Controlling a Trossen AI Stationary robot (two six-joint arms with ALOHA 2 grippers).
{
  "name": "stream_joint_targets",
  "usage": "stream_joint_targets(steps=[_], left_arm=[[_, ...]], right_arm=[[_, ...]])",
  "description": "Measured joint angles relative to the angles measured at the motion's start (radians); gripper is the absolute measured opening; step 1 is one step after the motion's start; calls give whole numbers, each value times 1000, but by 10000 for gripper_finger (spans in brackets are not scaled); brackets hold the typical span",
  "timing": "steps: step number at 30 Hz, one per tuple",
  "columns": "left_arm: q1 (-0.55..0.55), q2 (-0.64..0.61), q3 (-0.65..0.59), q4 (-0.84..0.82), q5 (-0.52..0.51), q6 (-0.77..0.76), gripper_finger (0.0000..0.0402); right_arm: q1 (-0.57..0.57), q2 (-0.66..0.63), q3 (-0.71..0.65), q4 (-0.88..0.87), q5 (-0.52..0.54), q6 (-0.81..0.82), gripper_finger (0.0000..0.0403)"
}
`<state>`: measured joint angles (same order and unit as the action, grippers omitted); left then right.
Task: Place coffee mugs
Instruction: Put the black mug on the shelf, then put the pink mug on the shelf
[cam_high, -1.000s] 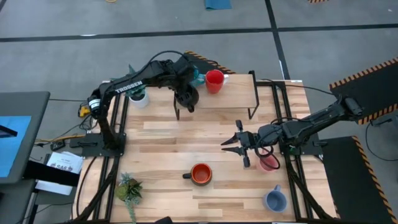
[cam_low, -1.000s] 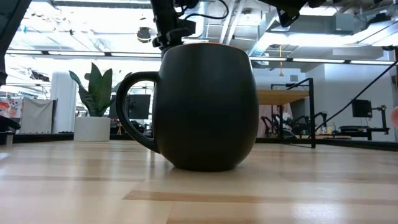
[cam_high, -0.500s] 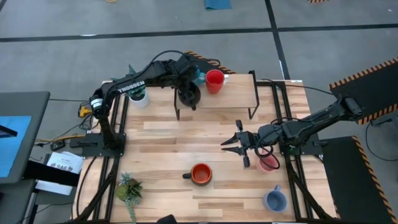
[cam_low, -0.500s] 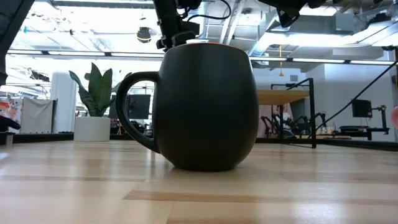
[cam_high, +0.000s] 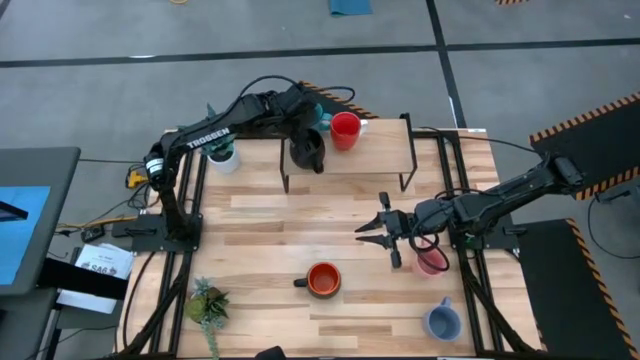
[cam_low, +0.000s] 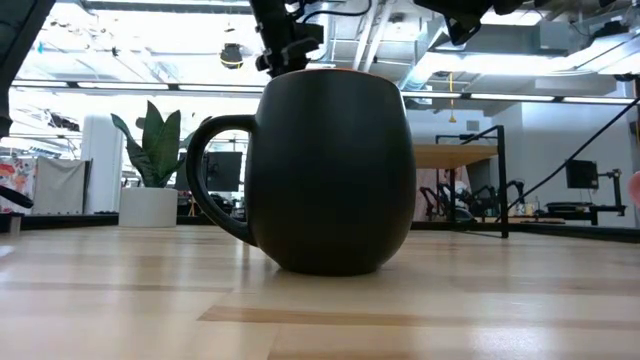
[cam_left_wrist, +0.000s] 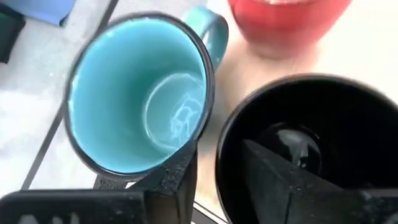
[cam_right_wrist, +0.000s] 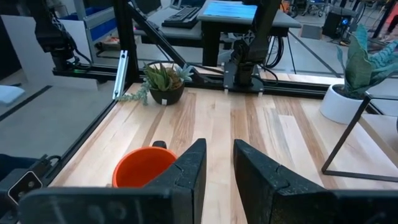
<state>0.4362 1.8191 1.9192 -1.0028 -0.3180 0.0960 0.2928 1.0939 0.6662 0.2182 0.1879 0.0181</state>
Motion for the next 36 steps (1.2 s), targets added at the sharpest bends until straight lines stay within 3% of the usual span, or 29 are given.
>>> stream_joint_targets(steps=[16, 22, 28, 36], left_arm=[[-41, -1, 219, -142, 61, -54, 137], [-103, -59, 205, -132, 222, -56, 137], [-212, -216, -78, 125, 227, -33, 137], [-359, -603, -810, 735, 228, -53, 137]], right_arm=[[0, 0, 0, -1, 0, 0, 107], [0, 0, 0, -13, 0, 0, 107], [0, 13, 1, -26, 0, 27, 107], [-1, 75, 1, 0, 0, 37, 107]])
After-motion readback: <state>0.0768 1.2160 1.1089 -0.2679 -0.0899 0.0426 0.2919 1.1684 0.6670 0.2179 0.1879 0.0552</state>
